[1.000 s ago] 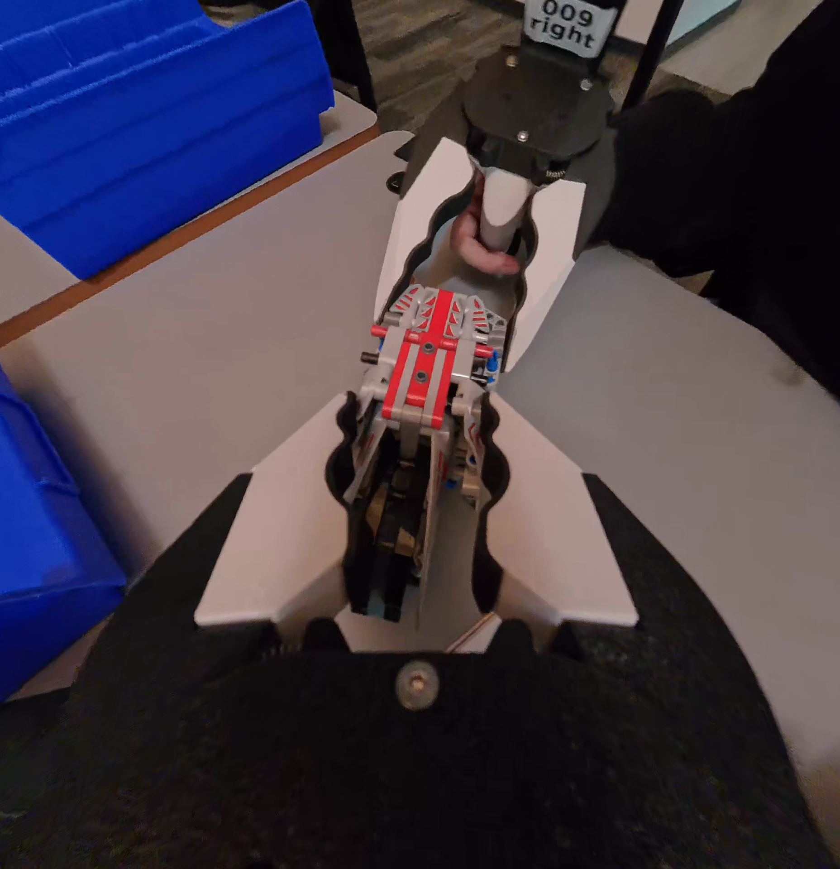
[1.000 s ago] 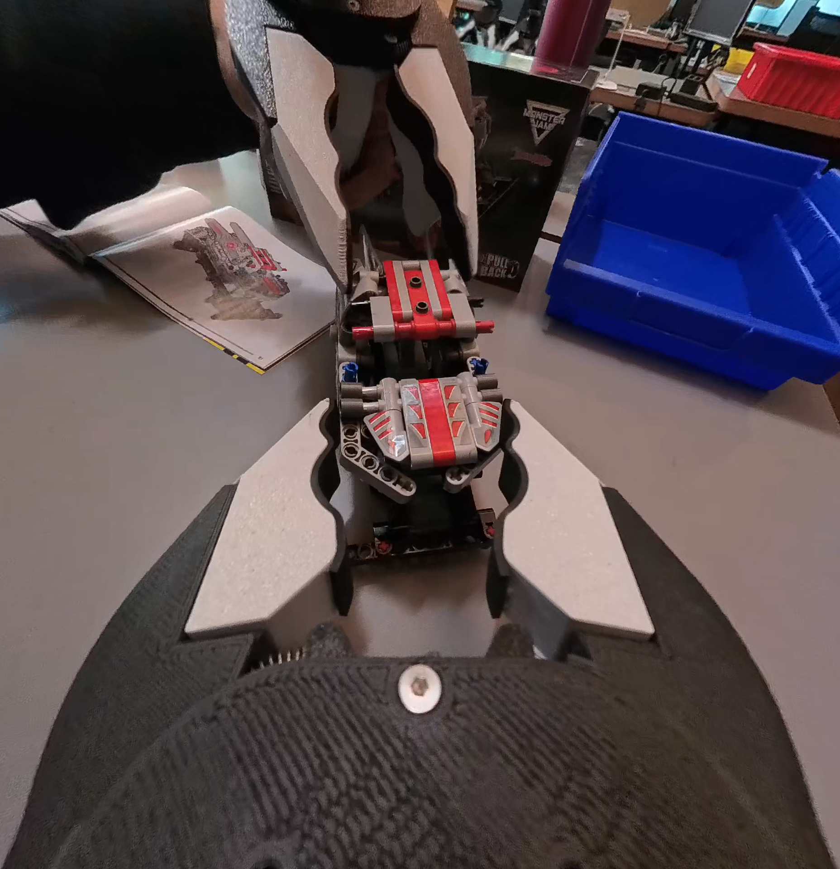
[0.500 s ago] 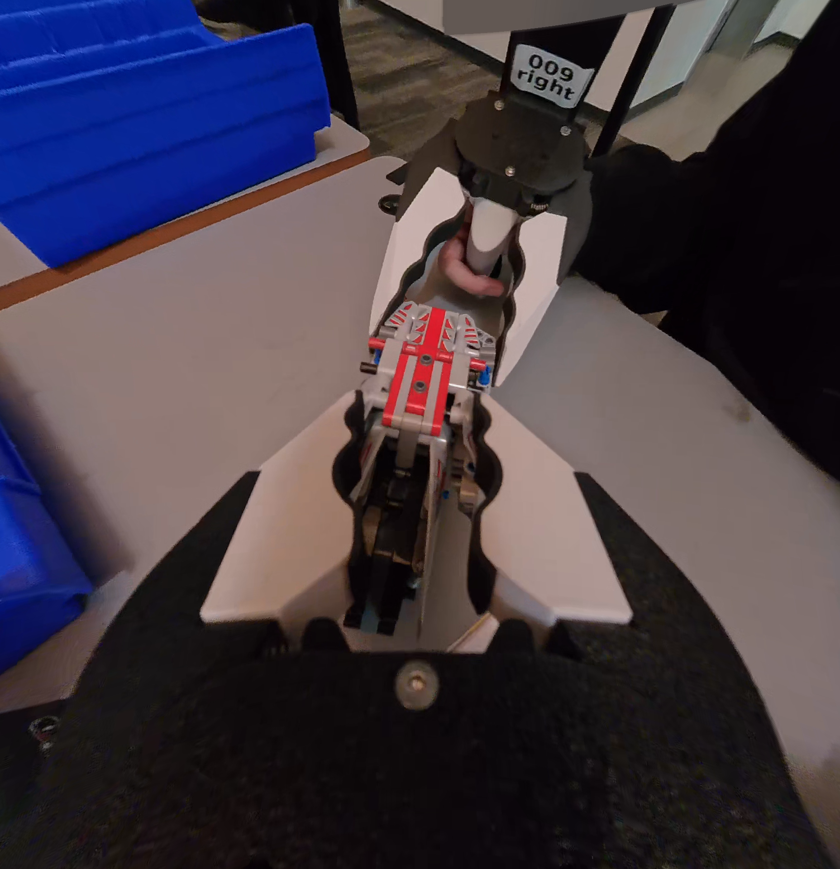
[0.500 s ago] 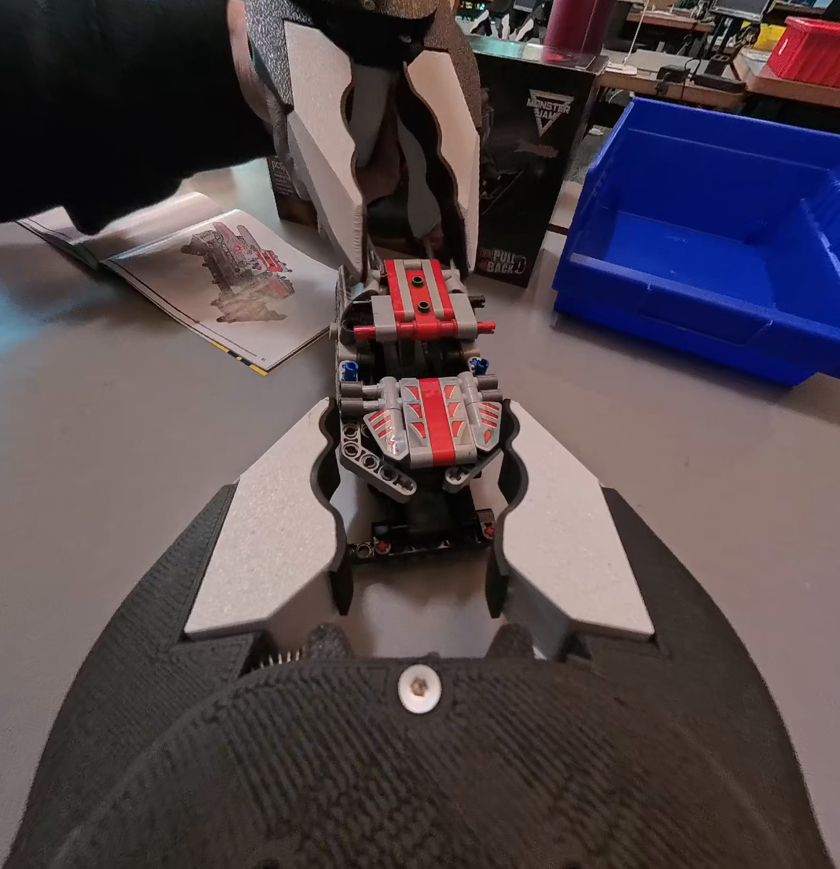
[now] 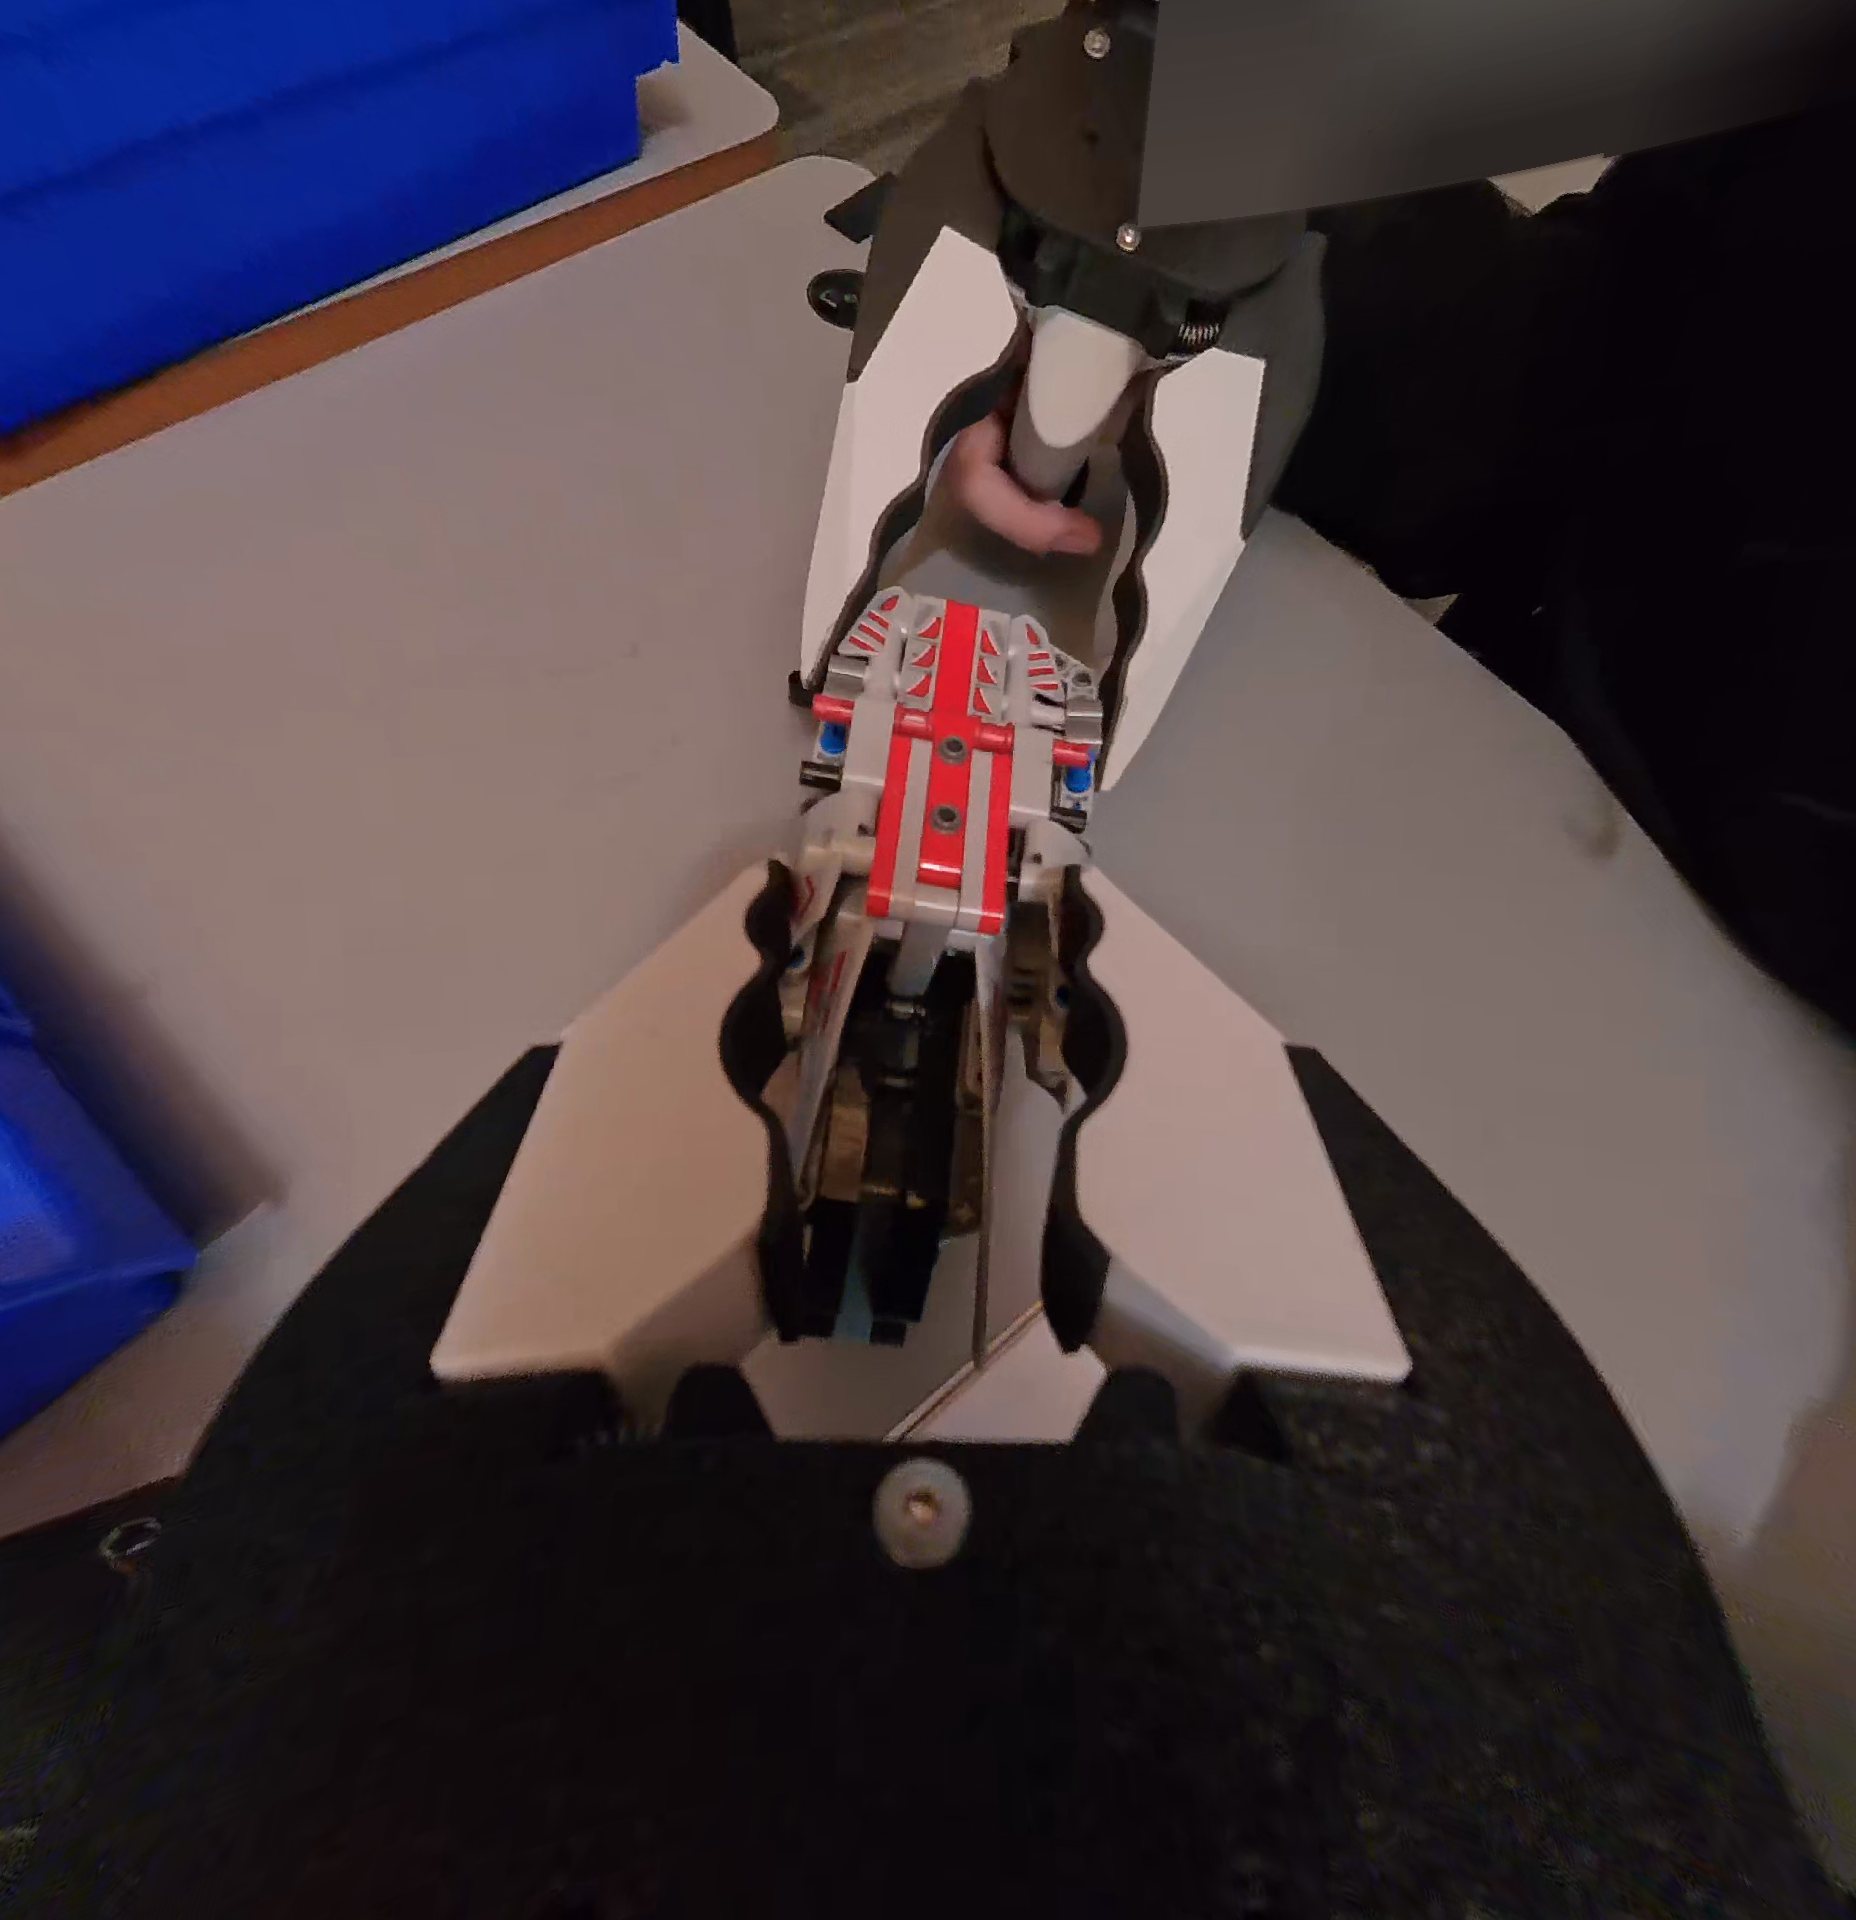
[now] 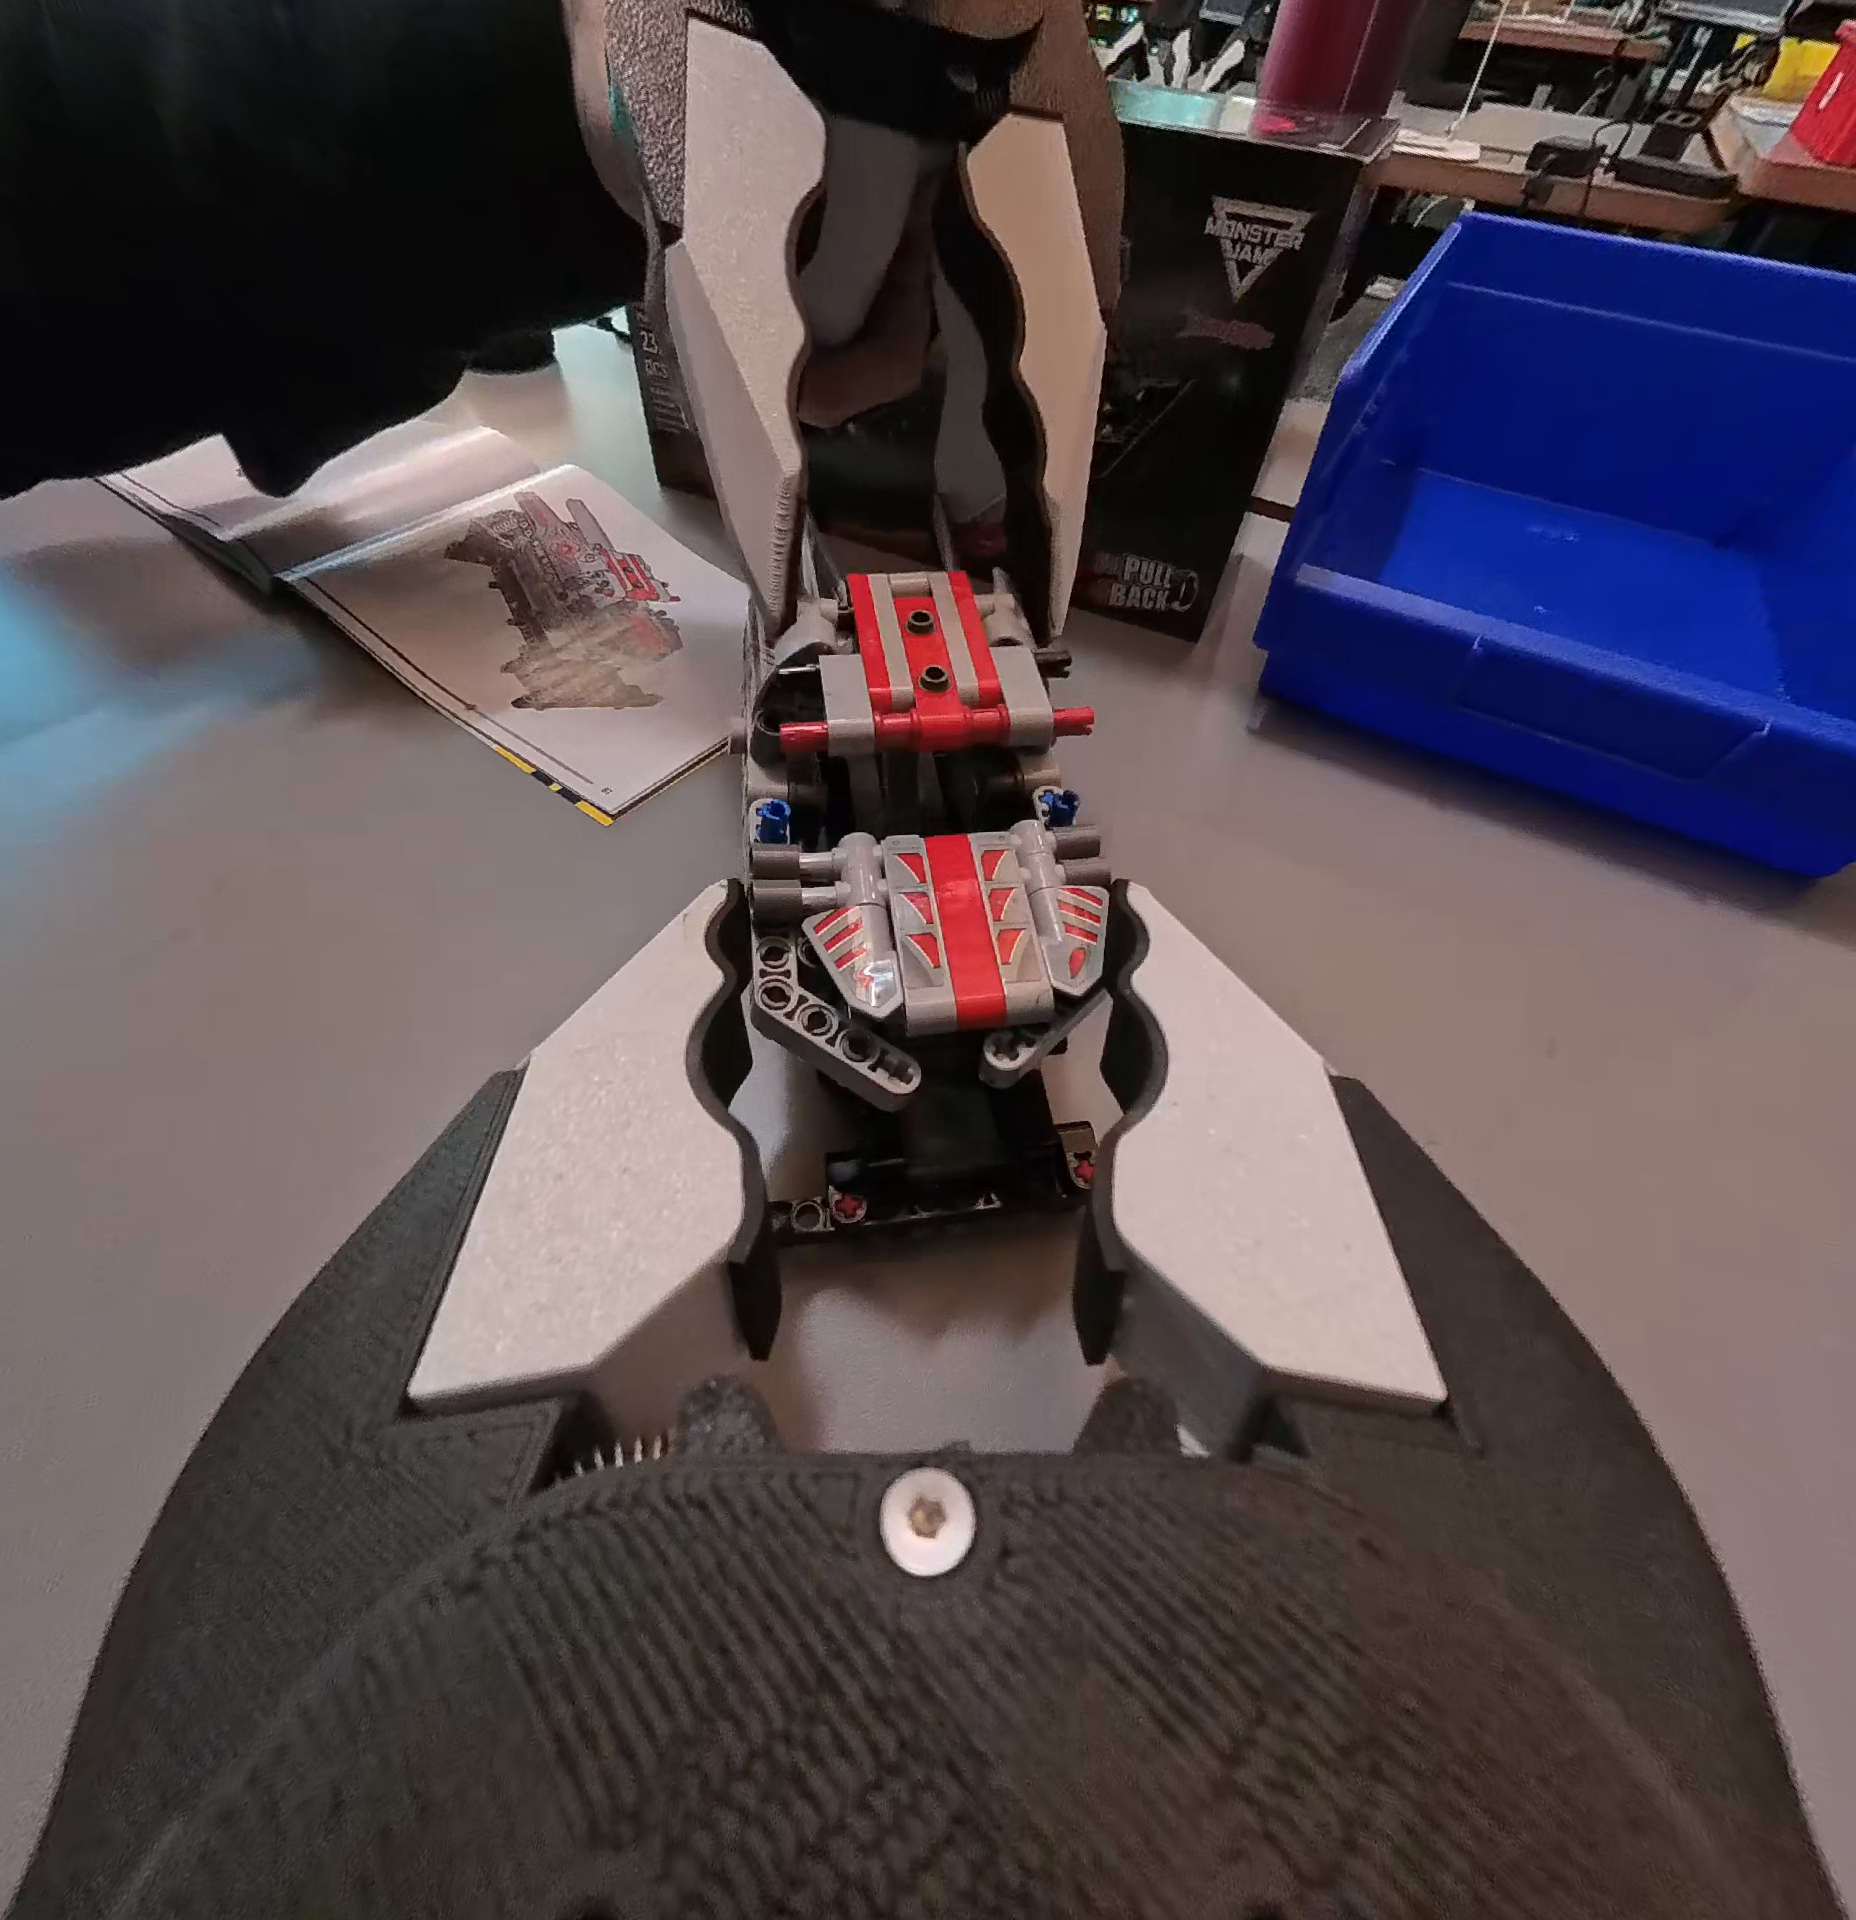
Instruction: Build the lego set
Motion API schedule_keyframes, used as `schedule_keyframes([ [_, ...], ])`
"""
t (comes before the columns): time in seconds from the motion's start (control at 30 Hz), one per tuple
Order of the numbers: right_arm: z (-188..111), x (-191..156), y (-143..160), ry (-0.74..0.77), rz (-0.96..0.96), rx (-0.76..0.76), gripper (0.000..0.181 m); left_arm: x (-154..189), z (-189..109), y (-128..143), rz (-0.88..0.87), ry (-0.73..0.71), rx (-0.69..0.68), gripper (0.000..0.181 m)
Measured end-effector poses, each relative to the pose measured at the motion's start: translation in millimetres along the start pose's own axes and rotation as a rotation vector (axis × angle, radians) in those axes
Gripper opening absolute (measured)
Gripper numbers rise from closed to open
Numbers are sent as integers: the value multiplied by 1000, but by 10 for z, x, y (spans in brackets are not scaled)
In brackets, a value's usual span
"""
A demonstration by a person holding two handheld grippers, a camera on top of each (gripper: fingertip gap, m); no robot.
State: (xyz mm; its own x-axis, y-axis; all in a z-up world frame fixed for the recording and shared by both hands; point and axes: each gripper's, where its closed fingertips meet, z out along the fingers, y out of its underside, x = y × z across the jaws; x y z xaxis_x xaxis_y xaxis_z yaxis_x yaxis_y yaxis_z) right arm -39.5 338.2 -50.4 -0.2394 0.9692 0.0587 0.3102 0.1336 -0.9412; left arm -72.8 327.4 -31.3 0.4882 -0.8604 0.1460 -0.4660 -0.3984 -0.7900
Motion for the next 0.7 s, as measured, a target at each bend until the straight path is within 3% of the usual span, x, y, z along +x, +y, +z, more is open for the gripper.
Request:
schedule_keyframes([
  [0.47, 1, -1, 1, -17, 11, 0, 67, 9, -14, -4, -17, -62, 1, 49],
  [0.63, 7, 4, 0, -19, 18, 0, 68, 47, -68, -133, -35, -145, 80, 64],
  [0.7, 7, 2, 0, -19, 17, -1, 68, 62, -29, -82, -14, -185, 30, 71],
])
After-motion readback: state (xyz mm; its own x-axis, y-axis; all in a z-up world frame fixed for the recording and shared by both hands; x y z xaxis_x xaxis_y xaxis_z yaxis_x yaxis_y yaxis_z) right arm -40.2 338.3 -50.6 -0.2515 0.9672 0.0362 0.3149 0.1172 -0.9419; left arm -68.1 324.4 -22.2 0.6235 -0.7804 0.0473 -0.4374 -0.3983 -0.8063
